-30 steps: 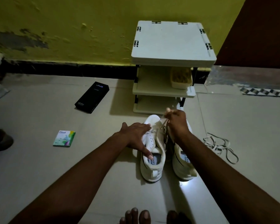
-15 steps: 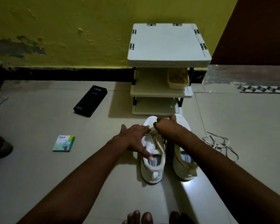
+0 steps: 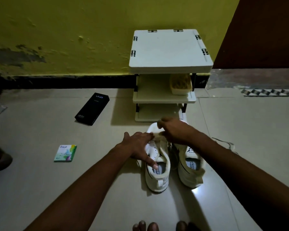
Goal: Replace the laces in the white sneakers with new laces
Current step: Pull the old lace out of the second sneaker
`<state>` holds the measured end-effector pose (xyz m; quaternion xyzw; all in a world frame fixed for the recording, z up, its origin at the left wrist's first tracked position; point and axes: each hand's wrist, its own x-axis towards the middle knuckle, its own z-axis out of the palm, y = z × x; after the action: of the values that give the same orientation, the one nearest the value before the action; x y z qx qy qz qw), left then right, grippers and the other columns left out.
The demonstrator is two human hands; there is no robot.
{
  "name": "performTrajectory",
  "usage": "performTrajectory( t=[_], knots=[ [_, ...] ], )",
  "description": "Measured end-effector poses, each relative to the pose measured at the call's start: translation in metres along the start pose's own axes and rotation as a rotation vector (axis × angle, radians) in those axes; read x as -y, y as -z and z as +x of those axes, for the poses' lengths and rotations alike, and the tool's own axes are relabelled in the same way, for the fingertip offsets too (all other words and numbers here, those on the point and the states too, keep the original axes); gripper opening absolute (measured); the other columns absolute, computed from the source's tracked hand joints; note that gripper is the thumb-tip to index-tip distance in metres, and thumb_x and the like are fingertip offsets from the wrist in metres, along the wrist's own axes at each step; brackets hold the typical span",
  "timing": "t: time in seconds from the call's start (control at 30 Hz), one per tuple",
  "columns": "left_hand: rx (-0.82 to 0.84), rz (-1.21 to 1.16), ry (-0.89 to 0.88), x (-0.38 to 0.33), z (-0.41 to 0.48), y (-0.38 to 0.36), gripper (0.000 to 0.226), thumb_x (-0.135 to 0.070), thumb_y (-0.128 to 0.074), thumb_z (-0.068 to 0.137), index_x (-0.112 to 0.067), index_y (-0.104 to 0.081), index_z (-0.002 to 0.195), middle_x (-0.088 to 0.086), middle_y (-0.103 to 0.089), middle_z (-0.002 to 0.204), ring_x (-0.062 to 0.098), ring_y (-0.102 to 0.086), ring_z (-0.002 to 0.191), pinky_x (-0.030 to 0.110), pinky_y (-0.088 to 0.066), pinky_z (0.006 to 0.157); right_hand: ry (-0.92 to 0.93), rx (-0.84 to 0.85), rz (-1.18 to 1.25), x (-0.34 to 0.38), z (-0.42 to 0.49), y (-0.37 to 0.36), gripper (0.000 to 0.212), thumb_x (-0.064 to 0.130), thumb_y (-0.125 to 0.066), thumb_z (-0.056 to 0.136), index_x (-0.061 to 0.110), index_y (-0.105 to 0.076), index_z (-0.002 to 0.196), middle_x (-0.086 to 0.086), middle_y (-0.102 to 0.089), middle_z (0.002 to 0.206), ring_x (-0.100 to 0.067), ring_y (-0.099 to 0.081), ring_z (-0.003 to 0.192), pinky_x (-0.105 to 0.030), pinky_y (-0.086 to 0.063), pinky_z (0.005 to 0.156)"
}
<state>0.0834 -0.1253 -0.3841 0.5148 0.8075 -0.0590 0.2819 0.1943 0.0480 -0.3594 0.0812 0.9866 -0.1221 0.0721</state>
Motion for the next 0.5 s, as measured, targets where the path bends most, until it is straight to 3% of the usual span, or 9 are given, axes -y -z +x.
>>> performTrajectory(
  t=[0.07, 0.1, 0.2, 0.27, 0.33, 0.43, 0.47, 0.5],
  knots=[
    [0.016, 0.009, 0.010, -0.001, 0.000, 0.000, 0.140, -0.092, -0.071, 0.049, -0.035, -0.011, 0.161, -0.008, -0.016, 0.169, 0.020, -0.016, 0.154, 0.061, -0.016, 0.118, 0.067, 0.176, -0.254, 0.001, -0.003, -0.007, 0.025, 0.010, -0.065, 0.089, 0.011, -0.066, 0.114, -0.008, -0.061, 0.113, -0.027, -0.062, 0.103, -0.037, -0.052, 0.073],
    [0.020, 0.010, 0.016, -0.001, 0.000, 0.000, 0.140, -0.092, -0.071, 0.049, -0.035, -0.010, 0.161, -0.009, -0.015, 0.169, 0.020, -0.015, 0.154, 0.061, -0.015, 0.118, 0.096, 0.115, -0.301, 0.002, -0.005, -0.008, 0.020, 0.008, -0.064, 0.088, 0.010, -0.069, 0.107, -0.009, -0.063, 0.109, -0.027, -0.061, 0.104, -0.037, -0.051, 0.071],
    [0.012, 0.011, 0.016, -0.001, 0.000, 0.000, 0.140, -0.093, -0.070, 0.049, -0.034, -0.010, 0.161, -0.008, -0.016, 0.169, 0.020, -0.015, 0.154, 0.061, -0.017, 0.118, 0.074, -0.392, -0.156, 0.002, -0.009, -0.008, 0.016, 0.001, -0.065, 0.082, 0.012, -0.074, 0.090, -0.003, -0.061, 0.089, -0.024, -0.052, 0.092, -0.036, -0.043, 0.065],
    [0.000, 0.017, 0.007, -0.001, 0.000, -0.001, 0.140, -0.094, -0.069, 0.048, -0.034, -0.011, 0.160, -0.008, -0.018, 0.168, 0.021, -0.018, 0.153, 0.061, -0.018, 0.117, -0.043, -0.737, 0.150, 0.007, -0.013, -0.008, 0.016, -0.003, -0.064, 0.081, 0.012, -0.070, 0.082, 0.002, -0.057, 0.082, -0.020, -0.049, 0.086, -0.031, -0.036, 0.066],
    [-0.010, -0.003, 0.009, 0.001, 0.001, -0.003, 0.140, -0.093, -0.070, 0.047, -0.035, -0.012, 0.160, -0.008, -0.019, 0.168, 0.020, -0.018, 0.153, 0.060, -0.019, 0.117, -0.221, -0.928, 0.600, 0.020, -0.013, -0.010, 0.011, 0.000, -0.060, 0.091, 0.008, -0.065, 0.085, 0.000, -0.060, 0.085, -0.018, -0.058, 0.083, -0.028, -0.046, 0.067],
    [-0.004, -0.006, 0.012, 0.004, 0.002, -0.006, 0.140, -0.095, -0.069, 0.046, -0.038, -0.011, 0.160, -0.011, -0.016, 0.169, 0.019, -0.015, 0.154, 0.061, -0.017, 0.117, -0.508, -0.925, 1.573, 0.036, -0.006, -0.002, 0.015, 0.009, -0.046, 0.105, 0.006, -0.058, 0.095, -0.013, -0.068, 0.100, -0.017, -0.069, 0.067, -0.028, -0.054, 0.057],
    [0.000, -0.001, 0.012, 0.004, 0.003, -0.006, 0.140, -0.095, -0.069, 0.046, -0.038, -0.010, 0.160, -0.011, -0.015, 0.169, 0.018, -0.014, 0.154, 0.060, -0.017, 0.118, -0.554, -0.881, 1.669, 0.033, -0.006, -0.001, 0.017, 0.011, -0.044, 0.106, 0.008, -0.055, 0.093, -0.015, -0.070, 0.103, -0.014, -0.063, 0.057, -0.027, -0.048, 0.050],
    [0.004, -0.003, 0.011, 0.004, 0.003, -0.006, 0.140, -0.094, -0.069, 0.046, -0.038, -0.010, 0.160, -0.011, -0.014, 0.169, 0.018, -0.014, 0.154, 0.060, -0.017, 0.118, -0.555, -0.834, 1.560, 0.028, -0.007, -0.002, 0.018, 0.012, -0.043, 0.106, 0.010, -0.054, 0.092, -0.014, -0.070, 0.102, -0.013, -0.056, 0.053, -0.027, -0.045, 0.047]
  ],
)
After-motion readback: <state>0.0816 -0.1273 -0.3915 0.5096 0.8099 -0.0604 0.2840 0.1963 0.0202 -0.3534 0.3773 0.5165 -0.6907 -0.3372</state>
